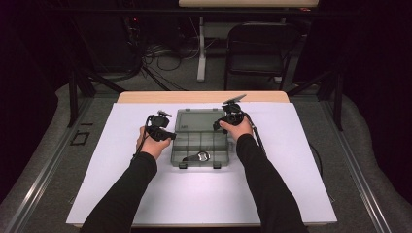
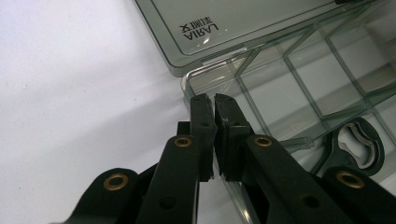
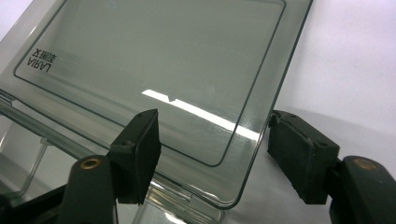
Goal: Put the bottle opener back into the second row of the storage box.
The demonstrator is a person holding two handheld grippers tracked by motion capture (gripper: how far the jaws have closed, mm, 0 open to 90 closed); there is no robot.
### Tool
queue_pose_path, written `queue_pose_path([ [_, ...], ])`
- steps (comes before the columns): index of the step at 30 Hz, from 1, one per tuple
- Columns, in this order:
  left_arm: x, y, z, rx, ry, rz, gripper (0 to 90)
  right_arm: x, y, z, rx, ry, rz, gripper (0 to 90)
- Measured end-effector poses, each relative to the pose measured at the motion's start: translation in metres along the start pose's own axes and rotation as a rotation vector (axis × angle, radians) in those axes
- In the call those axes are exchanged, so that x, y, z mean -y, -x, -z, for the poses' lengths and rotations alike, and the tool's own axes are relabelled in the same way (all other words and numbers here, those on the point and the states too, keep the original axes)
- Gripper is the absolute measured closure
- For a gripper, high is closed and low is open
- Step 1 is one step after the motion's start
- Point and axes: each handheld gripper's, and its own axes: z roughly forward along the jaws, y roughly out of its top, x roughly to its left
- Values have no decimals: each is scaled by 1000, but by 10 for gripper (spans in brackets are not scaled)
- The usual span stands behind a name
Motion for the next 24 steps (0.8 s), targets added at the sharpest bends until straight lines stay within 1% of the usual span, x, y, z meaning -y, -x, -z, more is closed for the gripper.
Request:
queue_pose_path([
  [3,0,0,0,0,0,-1,868,0,0,-1,-13,-3,-5,328],
  [5,0,0,0,-1,1,-1,868,0,-1,-2,-18,6,-13,323],
  [7,0,0,0,-1,1,-2,867,-1,-1,-1,-6,-18,-11,323],
  [11,0,0,0,-1,2,1,868,0,-2,-1,-5,2,-2,325],
  [12,0,0,0,-1,1,-2,868,0,-3,0,-3,-4,-12,325],
  [15,0,1,0,-2,0,-2,868,0,-2,0,-2,2,6,326],
  [17,0,0,0,-1,0,-2,868,0,-2,-1,-6,3,-4,329],
  [20,0,0,0,1,1,1,868,0,-1,0,-7,-3,-6,345],
  [22,0,0,0,0,1,1,868,-1,-2,2,2,-15,-7,362],
  [24,0,0,0,0,0,-3,869,-1,-1,3,3,-8,7,378],
])
